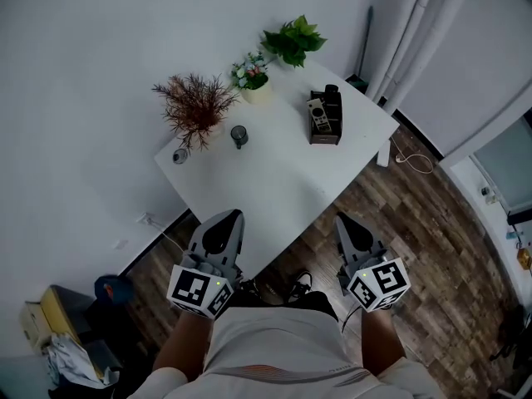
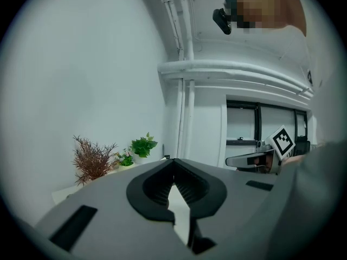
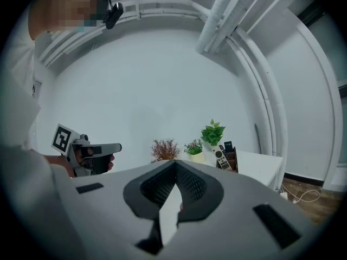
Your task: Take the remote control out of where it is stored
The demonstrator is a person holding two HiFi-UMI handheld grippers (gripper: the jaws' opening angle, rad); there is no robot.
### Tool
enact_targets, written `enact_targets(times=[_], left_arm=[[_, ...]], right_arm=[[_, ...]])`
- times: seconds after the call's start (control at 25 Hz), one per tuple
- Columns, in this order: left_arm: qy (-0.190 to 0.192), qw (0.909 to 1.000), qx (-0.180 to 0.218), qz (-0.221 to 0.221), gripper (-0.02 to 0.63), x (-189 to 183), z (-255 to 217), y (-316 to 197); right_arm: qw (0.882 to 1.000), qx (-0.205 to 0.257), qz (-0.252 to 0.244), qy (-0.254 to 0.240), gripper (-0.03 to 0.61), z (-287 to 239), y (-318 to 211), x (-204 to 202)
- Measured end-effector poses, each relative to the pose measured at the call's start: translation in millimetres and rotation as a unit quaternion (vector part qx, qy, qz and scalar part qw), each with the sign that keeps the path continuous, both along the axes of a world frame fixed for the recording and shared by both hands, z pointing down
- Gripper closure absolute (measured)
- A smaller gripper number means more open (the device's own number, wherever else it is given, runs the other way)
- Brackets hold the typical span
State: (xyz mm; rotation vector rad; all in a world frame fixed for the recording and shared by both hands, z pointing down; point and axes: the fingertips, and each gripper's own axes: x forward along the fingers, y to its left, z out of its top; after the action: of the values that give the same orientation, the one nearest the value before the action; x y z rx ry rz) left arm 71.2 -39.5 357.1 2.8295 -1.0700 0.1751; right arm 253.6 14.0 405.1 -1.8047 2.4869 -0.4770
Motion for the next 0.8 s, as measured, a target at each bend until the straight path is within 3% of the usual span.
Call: enact_targets(times=[0.36,0.6,0.8], left_arm=[[0.002,0.9986,-0.012,0.051,0.606,-22,23,-67],[-0.002,0.9948,-0.014,0.101,0.606,-40,37,-109],[-0.011,0.9939,-0.014,0.109,0.606,-54,40,-134]], right_arm=[[0.998,-0.024,0.058,0.031,0.566,7,-55,-23],[0.987,-0.025,0.144,0.062,0.565,0,-103,-22],[0.975,-0.011,0.198,0.098,0.565,-3,-147,-6]])
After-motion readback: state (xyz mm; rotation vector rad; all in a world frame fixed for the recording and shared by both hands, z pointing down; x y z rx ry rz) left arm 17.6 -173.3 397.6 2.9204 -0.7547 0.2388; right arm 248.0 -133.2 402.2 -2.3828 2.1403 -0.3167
